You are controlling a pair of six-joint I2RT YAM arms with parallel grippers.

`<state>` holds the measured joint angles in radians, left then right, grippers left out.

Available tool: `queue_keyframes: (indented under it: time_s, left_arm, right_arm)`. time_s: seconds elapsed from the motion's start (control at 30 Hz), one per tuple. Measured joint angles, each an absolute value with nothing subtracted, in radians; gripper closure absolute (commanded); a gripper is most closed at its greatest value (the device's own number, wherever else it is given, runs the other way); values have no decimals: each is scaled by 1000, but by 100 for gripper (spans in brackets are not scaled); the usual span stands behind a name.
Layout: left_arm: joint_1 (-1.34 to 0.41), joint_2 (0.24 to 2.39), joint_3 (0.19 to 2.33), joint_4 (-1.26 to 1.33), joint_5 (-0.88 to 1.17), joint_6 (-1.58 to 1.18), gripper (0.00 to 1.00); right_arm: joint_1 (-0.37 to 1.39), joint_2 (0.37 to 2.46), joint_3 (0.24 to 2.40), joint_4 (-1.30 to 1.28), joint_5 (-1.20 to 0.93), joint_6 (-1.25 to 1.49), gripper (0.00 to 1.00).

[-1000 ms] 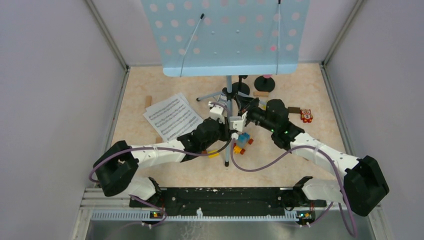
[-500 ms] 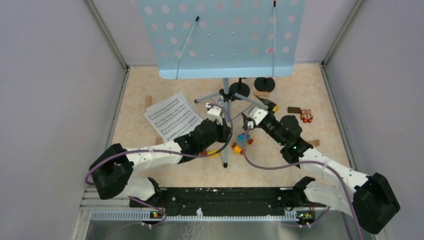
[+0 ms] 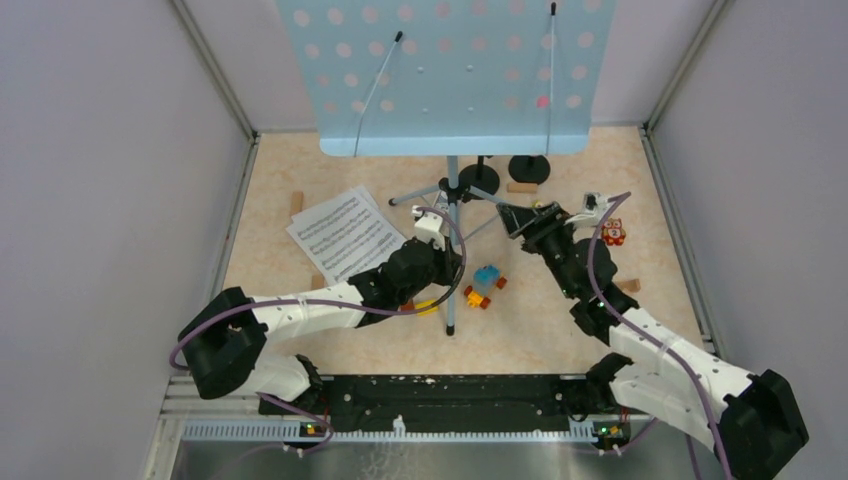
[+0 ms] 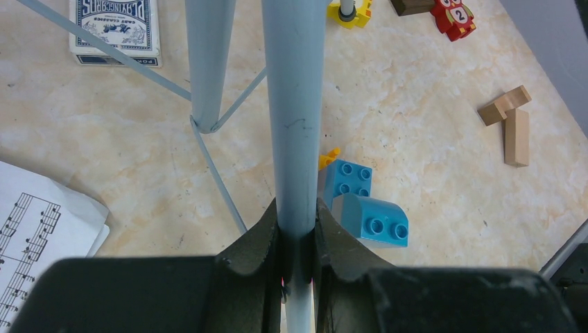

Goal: Pack up the instrument practice props

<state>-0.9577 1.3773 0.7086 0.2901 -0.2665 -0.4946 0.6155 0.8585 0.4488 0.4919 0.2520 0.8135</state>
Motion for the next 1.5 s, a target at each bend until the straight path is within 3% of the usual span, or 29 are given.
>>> queue_keyframes:
  time_s: [0.3,0.63,1.13,1.37,1.5]
  left_arm:
    - [-958,1377,709,289,-266,-493,100]
    - [-958,1377,710,286,-267,-492,100]
    - [-958,1377,710,286,-267,-493,100]
    - [-958,1377,710,286,-267,-494,100]
    - [-958,1378,710,286,-267,-494,100]
  right_arm:
    - [584,991,462,514,223,1396,37]
    - [579,1174,523,637,146,1620,38]
    - [579,1304,533,802,28,1711,70]
    - [579,1327,533,876,-12,1728,75]
    - [578,1361,544,918,-39,1740,93]
